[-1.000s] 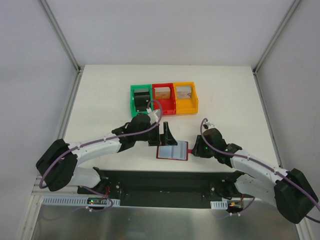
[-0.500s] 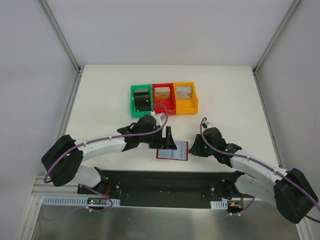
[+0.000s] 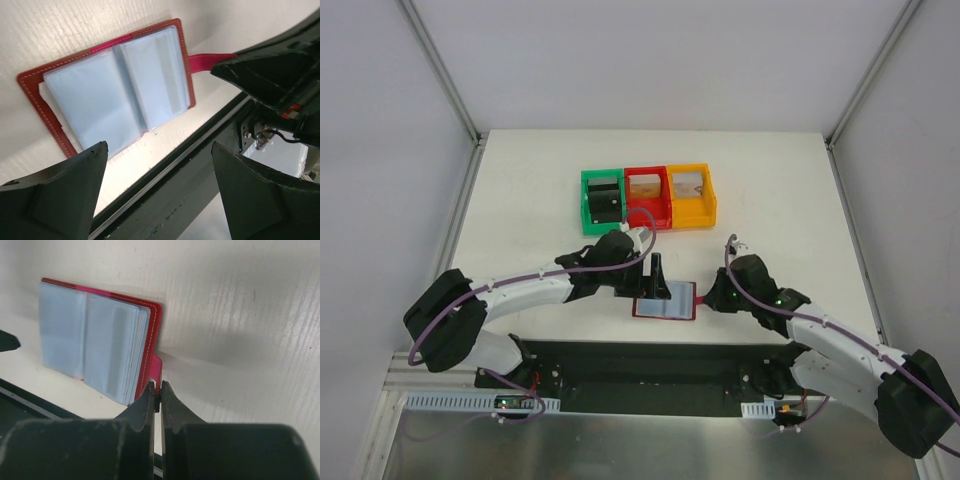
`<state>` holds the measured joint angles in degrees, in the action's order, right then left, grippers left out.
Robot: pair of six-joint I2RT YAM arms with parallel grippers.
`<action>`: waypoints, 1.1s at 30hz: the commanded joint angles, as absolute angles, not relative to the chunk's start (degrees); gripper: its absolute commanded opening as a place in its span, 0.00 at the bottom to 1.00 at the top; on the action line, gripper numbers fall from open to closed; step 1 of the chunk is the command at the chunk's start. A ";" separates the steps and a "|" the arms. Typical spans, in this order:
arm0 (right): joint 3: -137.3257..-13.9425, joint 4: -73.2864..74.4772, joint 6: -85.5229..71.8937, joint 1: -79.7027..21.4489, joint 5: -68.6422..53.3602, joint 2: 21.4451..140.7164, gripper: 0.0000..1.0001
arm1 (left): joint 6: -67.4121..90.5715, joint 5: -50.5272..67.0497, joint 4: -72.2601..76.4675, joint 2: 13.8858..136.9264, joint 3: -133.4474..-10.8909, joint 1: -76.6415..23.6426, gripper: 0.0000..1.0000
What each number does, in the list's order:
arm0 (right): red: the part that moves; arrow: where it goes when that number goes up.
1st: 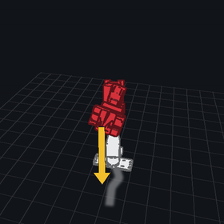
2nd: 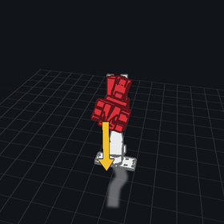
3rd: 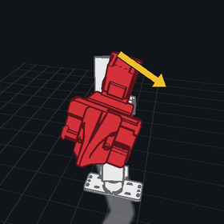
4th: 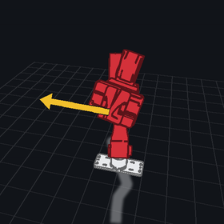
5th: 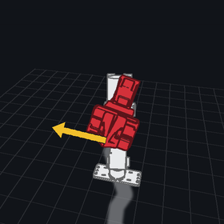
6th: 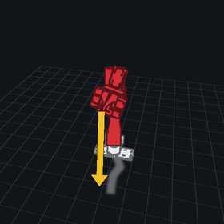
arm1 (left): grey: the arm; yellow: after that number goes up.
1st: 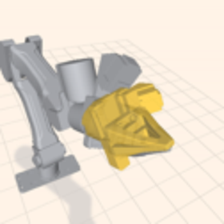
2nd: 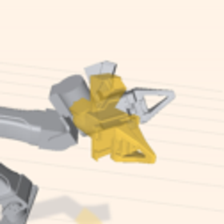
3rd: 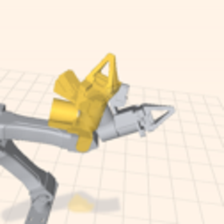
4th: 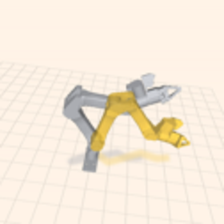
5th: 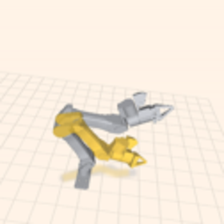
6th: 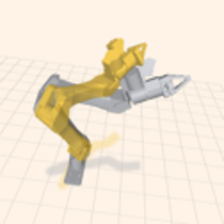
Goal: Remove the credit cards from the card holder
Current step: Remove the credit card from the card holder.
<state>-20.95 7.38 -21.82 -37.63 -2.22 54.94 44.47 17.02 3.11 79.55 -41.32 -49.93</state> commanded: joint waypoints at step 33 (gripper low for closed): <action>-28.65 18.28 -12.40 -41.05 -4.31 46.14 0.00 | 41.67 13.97 -0.26 84.46 -50.18 -51.94 0.55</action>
